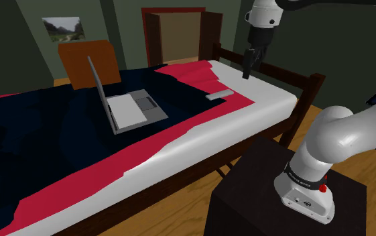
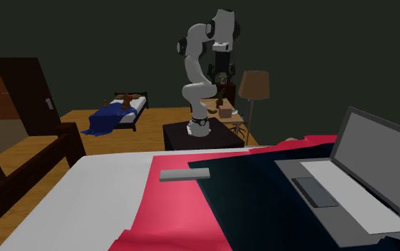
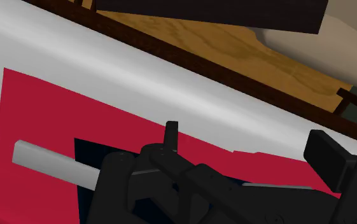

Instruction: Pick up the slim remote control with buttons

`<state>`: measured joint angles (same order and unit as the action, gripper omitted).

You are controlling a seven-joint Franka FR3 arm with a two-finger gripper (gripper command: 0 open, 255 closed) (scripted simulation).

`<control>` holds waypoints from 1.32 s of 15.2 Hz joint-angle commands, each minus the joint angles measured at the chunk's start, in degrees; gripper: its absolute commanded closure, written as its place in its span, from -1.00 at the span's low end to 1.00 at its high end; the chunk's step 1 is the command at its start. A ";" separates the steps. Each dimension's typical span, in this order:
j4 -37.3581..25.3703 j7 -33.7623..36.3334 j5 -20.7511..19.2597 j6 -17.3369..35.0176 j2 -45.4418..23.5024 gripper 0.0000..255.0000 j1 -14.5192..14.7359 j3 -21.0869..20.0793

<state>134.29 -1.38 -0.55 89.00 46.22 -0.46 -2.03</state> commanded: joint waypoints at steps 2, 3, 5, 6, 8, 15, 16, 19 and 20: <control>0.91 -2.49 -0.92 1.13 -0.23 -1.00 0.08 1.41; 1.71 -4.96 -1.85 2.30 -0.58 -1.00 0.18 2.85; 3.02 -9.88 -3.66 4.73 -1.64 -1.00 0.32 5.72; 3.51 -12.31 -4.54 5.99 -2.36 -1.00 0.40 7.17; 4.19 -17.17 -6.19 8.59 -4.16 -1.00 0.57 10.05; 3.27 -34.12 -10.01 18.11 -14.06 -1.00 1.84 19.87; 2.73 -36.58 -10.20 19.47 -15.88 -1.00 2.14 21.22; 0.52 -44.12 -10.02 23.38 -21.87 -1.00 3.30 25.18; -0.40 -46.71 -9.67 24.62 -24.03 -1.00 3.73 26.44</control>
<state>134.45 -45.31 -10.39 112.21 24.08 2.88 23.14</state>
